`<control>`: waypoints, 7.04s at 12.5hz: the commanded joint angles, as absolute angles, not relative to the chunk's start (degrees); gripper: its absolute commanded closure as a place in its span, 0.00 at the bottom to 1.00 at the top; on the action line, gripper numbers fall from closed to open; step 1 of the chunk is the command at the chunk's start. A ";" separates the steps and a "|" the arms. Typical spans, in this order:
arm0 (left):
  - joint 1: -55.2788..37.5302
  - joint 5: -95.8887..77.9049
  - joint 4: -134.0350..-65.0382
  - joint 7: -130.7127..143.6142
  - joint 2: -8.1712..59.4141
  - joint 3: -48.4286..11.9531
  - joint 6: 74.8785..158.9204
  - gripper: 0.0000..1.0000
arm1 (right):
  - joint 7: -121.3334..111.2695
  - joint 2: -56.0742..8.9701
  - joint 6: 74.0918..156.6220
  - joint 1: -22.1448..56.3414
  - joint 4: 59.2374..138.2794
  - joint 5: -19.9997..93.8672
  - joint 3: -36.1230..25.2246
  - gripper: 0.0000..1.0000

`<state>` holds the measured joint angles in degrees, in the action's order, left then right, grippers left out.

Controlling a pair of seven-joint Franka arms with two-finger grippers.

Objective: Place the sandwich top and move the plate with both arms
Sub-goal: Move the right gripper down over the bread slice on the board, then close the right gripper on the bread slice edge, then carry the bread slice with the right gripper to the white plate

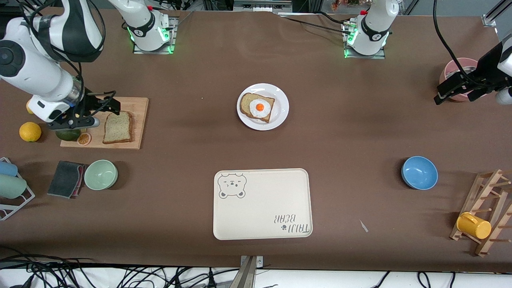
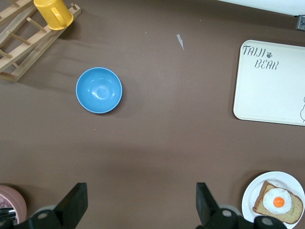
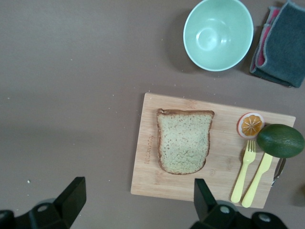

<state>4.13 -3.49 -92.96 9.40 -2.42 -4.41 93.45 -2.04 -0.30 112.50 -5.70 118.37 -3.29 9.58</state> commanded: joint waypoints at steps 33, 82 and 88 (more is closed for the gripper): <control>4.22 -5.01 -91.05 8.35 -1.58 -4.22 92.29 0.00 | 17.14 -18.89 132.01 -7.91 129.46 -20.48 9.67 0.31; 4.57 -6.24 -90.97 8.35 -0.79 -4.13 92.55 0.00 | 64.42 -42.95 99.95 20.27 77.29 -27.33 41.66 1.00; 4.83 -6.15 -90.97 8.09 -0.70 -4.04 92.55 0.00 | 75.40 -53.42 97.65 30.84 67.95 -27.25 39.90 1.00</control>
